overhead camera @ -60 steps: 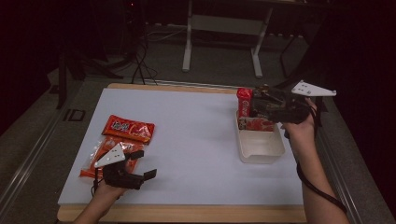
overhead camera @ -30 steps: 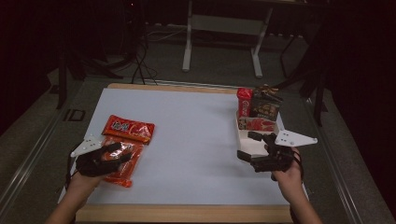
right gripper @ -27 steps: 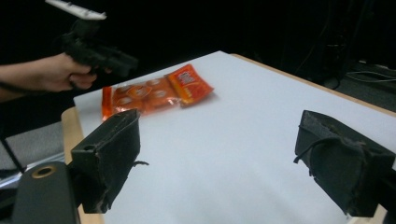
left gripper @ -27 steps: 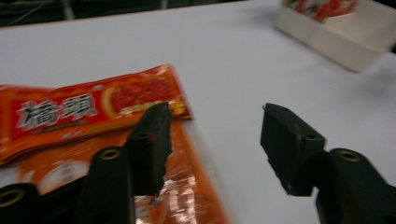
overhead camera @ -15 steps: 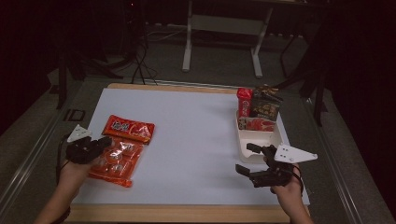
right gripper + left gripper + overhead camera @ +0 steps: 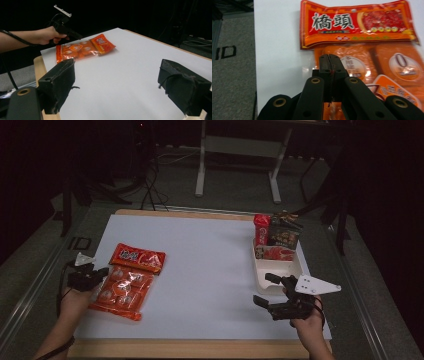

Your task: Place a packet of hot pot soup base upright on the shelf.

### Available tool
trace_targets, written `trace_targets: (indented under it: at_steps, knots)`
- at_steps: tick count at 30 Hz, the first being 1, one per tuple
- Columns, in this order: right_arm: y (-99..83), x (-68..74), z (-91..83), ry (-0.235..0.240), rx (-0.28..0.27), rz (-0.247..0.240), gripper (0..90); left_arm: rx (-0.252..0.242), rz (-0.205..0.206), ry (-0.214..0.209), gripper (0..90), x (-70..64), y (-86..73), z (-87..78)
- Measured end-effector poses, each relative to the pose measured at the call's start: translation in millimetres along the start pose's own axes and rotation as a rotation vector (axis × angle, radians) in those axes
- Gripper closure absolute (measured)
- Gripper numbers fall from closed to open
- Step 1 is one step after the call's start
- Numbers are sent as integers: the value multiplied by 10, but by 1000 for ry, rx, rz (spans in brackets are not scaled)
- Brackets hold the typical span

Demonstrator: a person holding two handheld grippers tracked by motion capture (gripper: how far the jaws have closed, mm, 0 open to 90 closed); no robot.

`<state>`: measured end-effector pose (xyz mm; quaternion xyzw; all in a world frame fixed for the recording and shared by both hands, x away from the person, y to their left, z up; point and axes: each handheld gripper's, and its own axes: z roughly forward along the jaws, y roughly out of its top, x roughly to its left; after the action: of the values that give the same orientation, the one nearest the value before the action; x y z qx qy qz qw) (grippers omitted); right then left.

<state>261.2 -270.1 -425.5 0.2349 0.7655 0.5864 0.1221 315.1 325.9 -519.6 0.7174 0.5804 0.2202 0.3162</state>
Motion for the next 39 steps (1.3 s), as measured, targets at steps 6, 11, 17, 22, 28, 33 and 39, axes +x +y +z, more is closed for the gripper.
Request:
trace_targets:
  at_steps: [6, 11, 17, 22, 28, 33, 39]
  knots:
    - [7, 1, 6, 9, 6, 0, 141, 56, 32, 8, 900, -32, 7, 113]
    - [-3, 0, 27, 13, 16, 1, 142, 76, 38, 23, 900, -38, 31, 161]
    - [7, 6, 25, 18, 12, 0, 142, 95, 60, -27, 900, -154, 50, 180]
    - [15, 17, 23, 19, 13, -3, 142, 101, 105, -72, 900, -384, 77, 218]
    - [2, 4, 12, 20, 14, 2, 142, 110, 153, -151, 900, -646, 77, 229]
    - [5, 14, 18, 25, 14, 2, 143, 116, 193, -195, 900, -808, 87, 237]
    - [2, 24, 18, 26, 17, 2, 143, 99, 178, -206, 900, -736, 43, 129]
